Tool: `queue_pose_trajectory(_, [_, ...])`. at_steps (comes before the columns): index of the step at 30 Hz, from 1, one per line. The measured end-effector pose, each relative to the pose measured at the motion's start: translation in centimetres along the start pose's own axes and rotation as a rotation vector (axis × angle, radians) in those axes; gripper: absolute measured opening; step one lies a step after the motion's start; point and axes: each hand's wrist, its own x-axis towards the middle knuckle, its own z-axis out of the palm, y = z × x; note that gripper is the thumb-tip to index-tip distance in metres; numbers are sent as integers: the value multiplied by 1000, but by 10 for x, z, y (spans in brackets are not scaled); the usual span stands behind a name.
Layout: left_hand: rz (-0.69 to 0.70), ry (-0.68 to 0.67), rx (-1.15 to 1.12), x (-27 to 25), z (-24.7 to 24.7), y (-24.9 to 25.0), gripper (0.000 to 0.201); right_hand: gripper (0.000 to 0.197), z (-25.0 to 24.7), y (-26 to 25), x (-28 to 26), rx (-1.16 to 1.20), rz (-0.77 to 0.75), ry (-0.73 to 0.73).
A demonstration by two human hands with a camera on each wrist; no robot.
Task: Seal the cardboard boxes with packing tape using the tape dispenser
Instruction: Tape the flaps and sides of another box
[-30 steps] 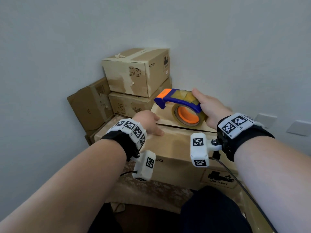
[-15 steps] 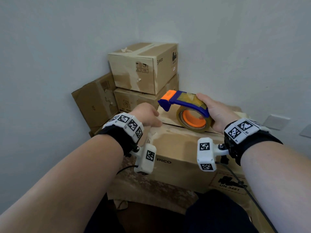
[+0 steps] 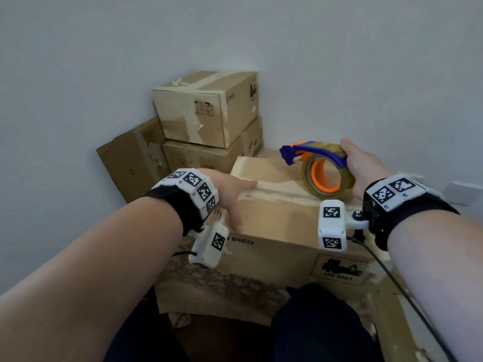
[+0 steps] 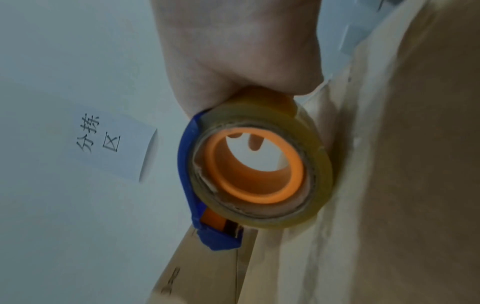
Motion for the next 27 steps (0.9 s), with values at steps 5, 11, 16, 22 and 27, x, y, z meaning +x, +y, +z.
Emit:
queue_pose_trajectory(5, [190,57,103,13,1,37,132,40,-41,-4,-5,-75,42,143])
queue_pose_trajectory(11, [150,227,422,31,3,75,111,35,-81,-6,-5,-184,27,186])
queue_pose_trajectory(16, [-135,553,278,36,-19,81,34,33,-98,-3,1,-63,93,161])
queue_pose_trajectory(22, [131,238,76,17,-5,137,85,31,-93,-9,-2,56,239,93])
queue_pose_trajectory(27, [82,172,286,30,19,152,121,36,-81,-7,-2,10,172,26])
